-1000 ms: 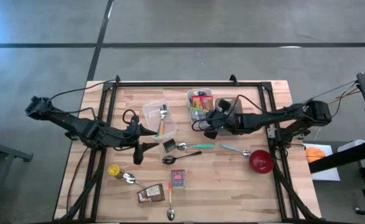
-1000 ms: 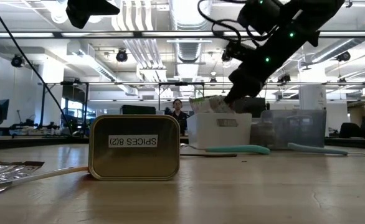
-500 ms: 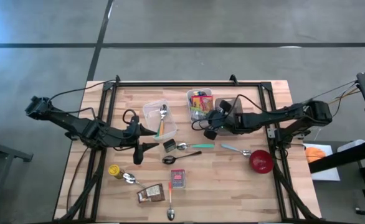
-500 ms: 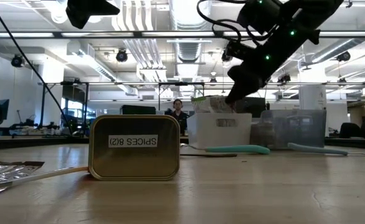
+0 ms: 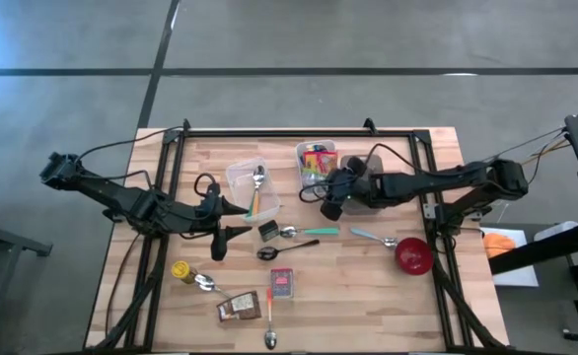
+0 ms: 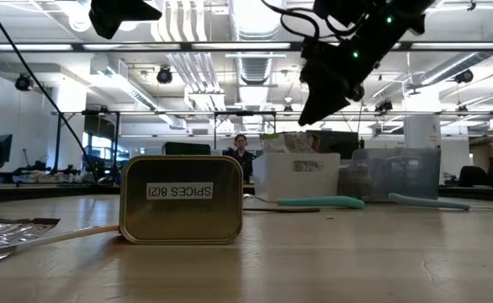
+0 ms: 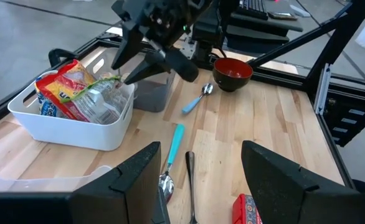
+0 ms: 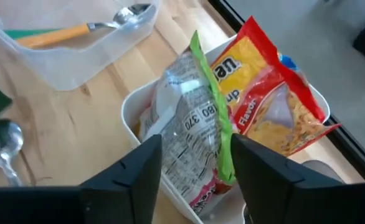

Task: Pick & Place Food Item
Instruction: Put the blue spoon into the transparent bin

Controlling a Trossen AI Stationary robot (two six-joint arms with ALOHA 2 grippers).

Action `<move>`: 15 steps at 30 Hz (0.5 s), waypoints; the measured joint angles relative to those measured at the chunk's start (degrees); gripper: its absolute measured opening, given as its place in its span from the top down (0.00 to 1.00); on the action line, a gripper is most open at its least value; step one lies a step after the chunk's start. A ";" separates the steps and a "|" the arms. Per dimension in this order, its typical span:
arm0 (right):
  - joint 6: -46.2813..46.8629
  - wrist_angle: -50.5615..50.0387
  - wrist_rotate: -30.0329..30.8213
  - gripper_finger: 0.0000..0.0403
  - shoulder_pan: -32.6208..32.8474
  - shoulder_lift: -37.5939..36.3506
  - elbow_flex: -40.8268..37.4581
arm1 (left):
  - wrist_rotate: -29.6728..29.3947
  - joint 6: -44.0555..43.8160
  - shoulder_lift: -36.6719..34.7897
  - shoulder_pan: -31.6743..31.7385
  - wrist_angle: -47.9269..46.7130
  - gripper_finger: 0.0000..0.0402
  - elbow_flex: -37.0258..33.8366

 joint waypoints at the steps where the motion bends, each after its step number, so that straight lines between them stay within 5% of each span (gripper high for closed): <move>1: 0.62 -1.50 0.02 0.51 0.22 0.00 0.76 | 0.00 0.00 0.00 0.00 -0.01 0.44 0.00; 8: 14.48 -18.62 -0.22 0.50 3.92 0.00 7.00 | 0.00 0.00 0.00 0.00 -0.79 0.44 0.00; 15: 30.25 -34.32 -10.40 0.50 10.49 0.02 10.83 | -0.21 0.00 0.00 0.76 -1.90 0.44 0.00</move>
